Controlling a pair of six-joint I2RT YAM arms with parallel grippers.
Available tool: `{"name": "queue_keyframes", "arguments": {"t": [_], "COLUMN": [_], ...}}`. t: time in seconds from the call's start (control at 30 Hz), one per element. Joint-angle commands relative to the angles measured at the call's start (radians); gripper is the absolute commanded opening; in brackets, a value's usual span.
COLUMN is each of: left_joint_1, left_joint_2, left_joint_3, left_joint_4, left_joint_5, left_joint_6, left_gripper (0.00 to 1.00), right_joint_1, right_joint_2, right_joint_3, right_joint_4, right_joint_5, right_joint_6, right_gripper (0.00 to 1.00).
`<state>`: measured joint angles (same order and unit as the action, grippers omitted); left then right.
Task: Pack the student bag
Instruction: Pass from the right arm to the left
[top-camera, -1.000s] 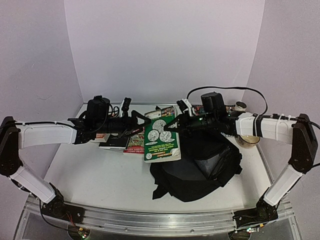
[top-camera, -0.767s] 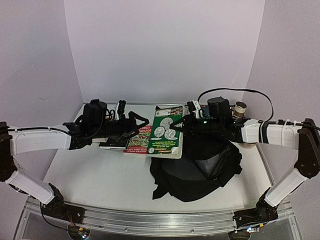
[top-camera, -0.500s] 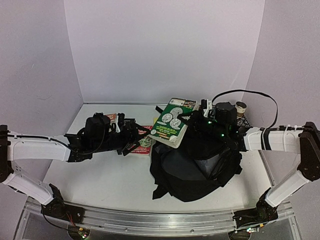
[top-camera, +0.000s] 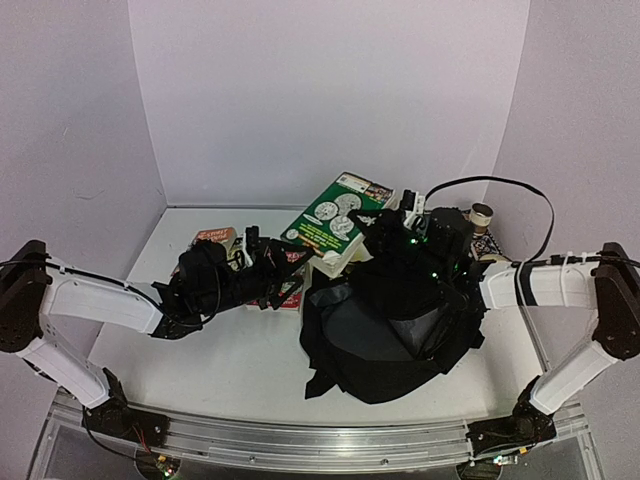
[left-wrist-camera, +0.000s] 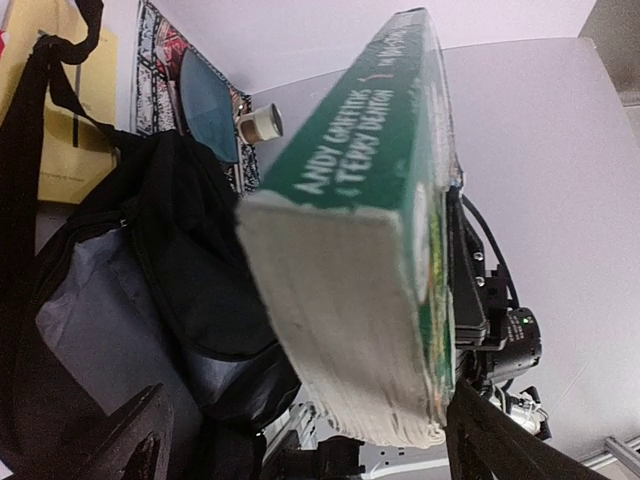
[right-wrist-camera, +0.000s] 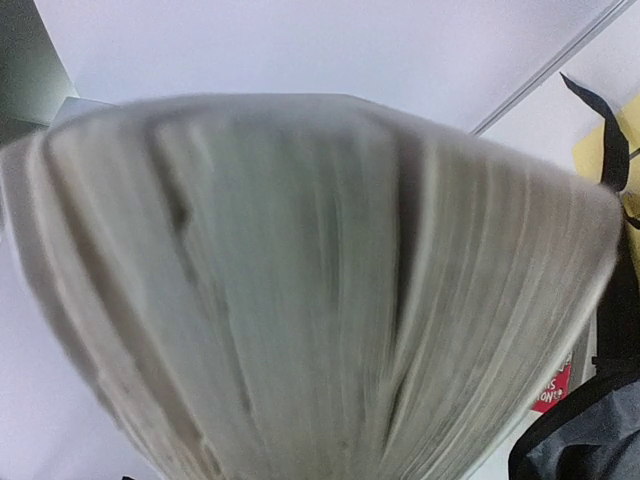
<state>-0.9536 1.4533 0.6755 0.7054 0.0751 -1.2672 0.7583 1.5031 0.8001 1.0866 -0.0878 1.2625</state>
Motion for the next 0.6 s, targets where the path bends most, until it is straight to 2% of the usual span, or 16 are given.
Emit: {"name": "queue_keyframes", "arguments": {"t": [0.0,0.2,0.4,0.57], "left_joint_1": [-0.012,-0.013,-0.014,-0.014], "left_joint_2": [0.024,0.066,0.138,0.168], "left_joint_3": [-0.001,0.02,0.031,0.072], "left_joint_4": [0.243,0.279,0.298,0.324], "left_joint_5": [-0.024,-0.034,-0.04,-0.02], "left_joint_6": [-0.004,-0.017,-0.108,-0.094], "left_gripper": [0.97,0.96,0.9,0.88], "right_joint_1": [0.015,0.025,0.029,0.04], "right_joint_2": [0.01,0.024,0.059,0.081], "right_joint_3": [0.031,0.016,0.014,0.018], "right_joint_4": [0.201,0.239,0.33,0.359], "right_joint_5": [0.028,0.051,0.063,0.059], "right_joint_6": [0.03,0.049,0.102,0.109], "right_gripper": [0.0,0.0,0.0,0.0]}}
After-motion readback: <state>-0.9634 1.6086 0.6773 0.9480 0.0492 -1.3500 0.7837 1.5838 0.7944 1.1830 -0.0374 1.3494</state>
